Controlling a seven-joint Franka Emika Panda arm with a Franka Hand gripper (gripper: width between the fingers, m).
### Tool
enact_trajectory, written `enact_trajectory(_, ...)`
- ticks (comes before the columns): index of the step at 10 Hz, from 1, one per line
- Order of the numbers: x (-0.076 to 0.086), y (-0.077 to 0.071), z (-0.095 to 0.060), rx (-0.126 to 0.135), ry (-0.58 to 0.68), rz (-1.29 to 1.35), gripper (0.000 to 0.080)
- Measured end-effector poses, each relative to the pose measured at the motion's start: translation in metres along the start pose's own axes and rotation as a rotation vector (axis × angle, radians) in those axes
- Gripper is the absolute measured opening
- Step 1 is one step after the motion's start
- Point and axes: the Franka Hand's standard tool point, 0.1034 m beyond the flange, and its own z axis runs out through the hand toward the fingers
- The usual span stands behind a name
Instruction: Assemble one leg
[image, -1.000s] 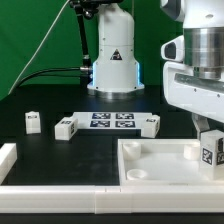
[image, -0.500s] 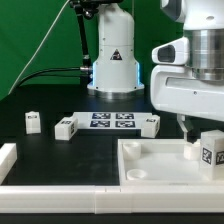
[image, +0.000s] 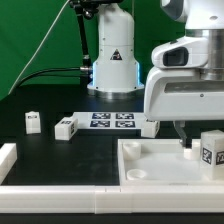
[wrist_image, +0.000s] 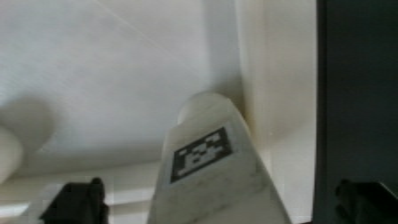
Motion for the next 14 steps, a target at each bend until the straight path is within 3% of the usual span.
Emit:
enact_trajectory(2, 0.001, 0.003, 0.0, -0.011, 0.0, -0.226, 0.0649)
enact_trajectory(3, 0.001, 0.003, 0.0, -0.008, 0.002, -0.194, 0.0649)
enact_trajectory(5, 0.001, 0.003, 0.0, -0.009, 0.002, -0.195, 0.0381)
enact_trajectory(6, 0.001, 0.003, 0.0, -0.009, 0.002, -0.195, 0.0381)
enact_trajectory(7, 0.001, 0.003, 0.0, -0.008, 0.002, -0.185, 0.029)
enact_trajectory(10, 0.002, 0.004, 0.0, -0.007, 0.005, -0.109, 0.0291)
enact_trajectory(12, 0.001, 0.001, 0.0, 0.001, 0.033, 0.221, 0.0291)
enact_trajectory(14, 0.002, 0.013, 0.0, -0.007, 0.036, 0.403, 0.0293)
